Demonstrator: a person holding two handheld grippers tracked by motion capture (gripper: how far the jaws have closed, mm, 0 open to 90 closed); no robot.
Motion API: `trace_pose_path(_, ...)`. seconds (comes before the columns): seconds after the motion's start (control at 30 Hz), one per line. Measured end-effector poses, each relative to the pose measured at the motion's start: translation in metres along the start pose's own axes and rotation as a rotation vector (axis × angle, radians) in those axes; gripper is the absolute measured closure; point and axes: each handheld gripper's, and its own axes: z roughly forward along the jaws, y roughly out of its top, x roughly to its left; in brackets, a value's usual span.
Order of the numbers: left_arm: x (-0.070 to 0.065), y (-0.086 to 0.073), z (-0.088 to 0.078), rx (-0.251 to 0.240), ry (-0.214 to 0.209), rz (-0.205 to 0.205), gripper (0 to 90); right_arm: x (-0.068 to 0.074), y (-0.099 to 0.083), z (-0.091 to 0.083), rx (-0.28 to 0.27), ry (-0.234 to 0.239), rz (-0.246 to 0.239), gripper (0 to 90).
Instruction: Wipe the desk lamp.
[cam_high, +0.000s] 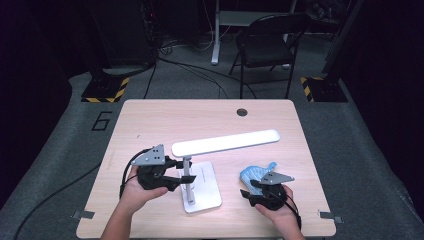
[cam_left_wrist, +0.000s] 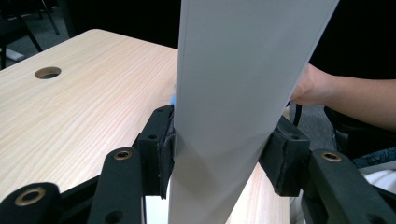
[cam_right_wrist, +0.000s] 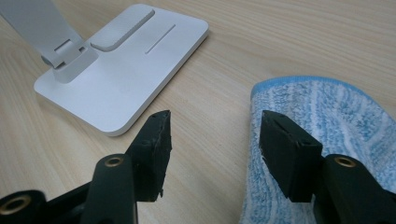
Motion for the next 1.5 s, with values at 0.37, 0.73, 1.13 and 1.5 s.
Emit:
trace_pose_path(0.37, -0.006, 0.002, 0.010, -0.013, 0.018, -0.008, 50.1, 0.002, 0.000, 0.002, 0.000, 0.012, 0.014, 44.0)
trace_pose_path(0.73, -0.002, 0.001, 0.009, -0.018, -0.056, -0.016, 47.8, 0.004, 0.001, 0.004, -0.002, 0.013, 0.014, 43.3)
trace_pose_path(1.13, -0.010, 0.003, 0.015, -0.011, -0.038, 0.004, 50.2, 0.009, 0.003, 0.005, -0.003, 0.032, 0.002, 43.7)
trace_pose_path(1.5, -0.017, 0.005, 0.030, -0.049, 0.016, -0.005, 50.8, 0.021, 0.007, 0.010, -0.012, 0.074, -0.029, 45.2)
